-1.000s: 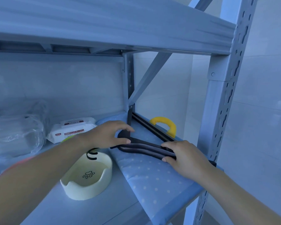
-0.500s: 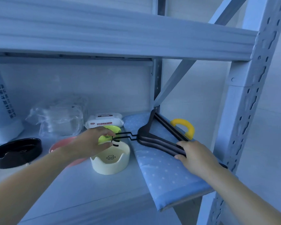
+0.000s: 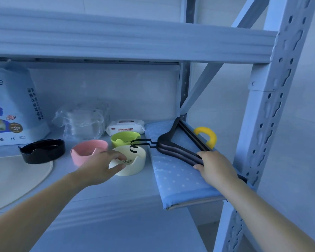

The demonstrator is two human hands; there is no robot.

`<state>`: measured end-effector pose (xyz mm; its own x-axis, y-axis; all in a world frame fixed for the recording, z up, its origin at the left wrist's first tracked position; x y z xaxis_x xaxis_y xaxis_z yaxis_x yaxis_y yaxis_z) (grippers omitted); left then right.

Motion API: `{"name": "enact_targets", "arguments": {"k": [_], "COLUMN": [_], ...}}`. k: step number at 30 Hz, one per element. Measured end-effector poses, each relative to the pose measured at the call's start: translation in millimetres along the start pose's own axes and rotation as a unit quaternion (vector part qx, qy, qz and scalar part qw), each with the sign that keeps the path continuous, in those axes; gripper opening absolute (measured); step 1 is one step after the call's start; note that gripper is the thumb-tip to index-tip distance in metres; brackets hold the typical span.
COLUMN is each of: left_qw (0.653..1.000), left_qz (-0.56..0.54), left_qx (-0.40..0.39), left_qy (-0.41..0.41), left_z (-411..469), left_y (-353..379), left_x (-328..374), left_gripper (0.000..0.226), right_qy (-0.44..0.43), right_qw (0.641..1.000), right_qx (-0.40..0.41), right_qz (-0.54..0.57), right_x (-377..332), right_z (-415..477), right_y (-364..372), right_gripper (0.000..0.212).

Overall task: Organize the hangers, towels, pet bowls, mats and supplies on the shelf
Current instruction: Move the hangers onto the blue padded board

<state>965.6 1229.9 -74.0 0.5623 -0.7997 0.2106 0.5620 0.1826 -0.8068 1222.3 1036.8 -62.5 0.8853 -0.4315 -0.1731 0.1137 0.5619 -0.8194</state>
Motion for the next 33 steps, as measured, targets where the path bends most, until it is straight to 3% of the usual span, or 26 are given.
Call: {"name": "enact_targets", "arguments": {"k": [2,5,12,15,21,25,33], "left_qw": [1.000,0.999,0.999,0.998,0.997,0.997,0.996], "left_qz": [-0.009,0.008,-0.001,0.011,-0.008,-0.025,-0.029], "left_qx": [0.020,0.040,-0.012,-0.029,-0.040,-0.048,-0.049], "left_qy": [-0.012,-0.010,0.041,0.063,0.062,0.062,0.074], "left_z": [1.8,8.9,32.5,39.9,52.1,58.6,56.6], "left_y": [-3.5,-5.2,12.3,23.0,32.7,36.4,41.4], "left_x": [10.5,30.6,79.7,83.6,69.7,64.5,64.1], "left_gripper": [0.048,0.032,0.025,0.028,0.025,0.024,0.027], "right_qy": [0.006,0.014,0.027,0.025,0.035,0.041,0.042], "right_qw": [1.000,1.000,1.000,1.000,0.999,0.999,0.999], "right_qx": [-0.002,-0.005,-0.006,-0.009,-0.001,0.000,0.003], "right_qz": [0.003,0.002,0.005,0.001,-0.004,0.006,0.007], "right_x": [1.5,3.4,5.5,7.9,10.9,9.2,7.7], "right_z": [-2.2,-4.0,-2.2,0.7,7.2,14.6,27.3], "right_y": [-1.4,-2.0,-1.0,-1.4,1.1,5.9,14.6], "right_gripper": [0.044,0.044,0.038,0.028,0.042,0.029,0.023]}}
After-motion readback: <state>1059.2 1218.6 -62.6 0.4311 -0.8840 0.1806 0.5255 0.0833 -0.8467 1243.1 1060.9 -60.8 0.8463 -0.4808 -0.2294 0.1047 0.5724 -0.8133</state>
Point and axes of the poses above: each hand's wrist, its own z-axis towards the middle knuckle, its own y-axis out of the palm, x = y × z, the point moved 4 cm from there along z, towards the middle knuckle, and after that the axes turned 14 degrees about x, right-handed, at the moved point
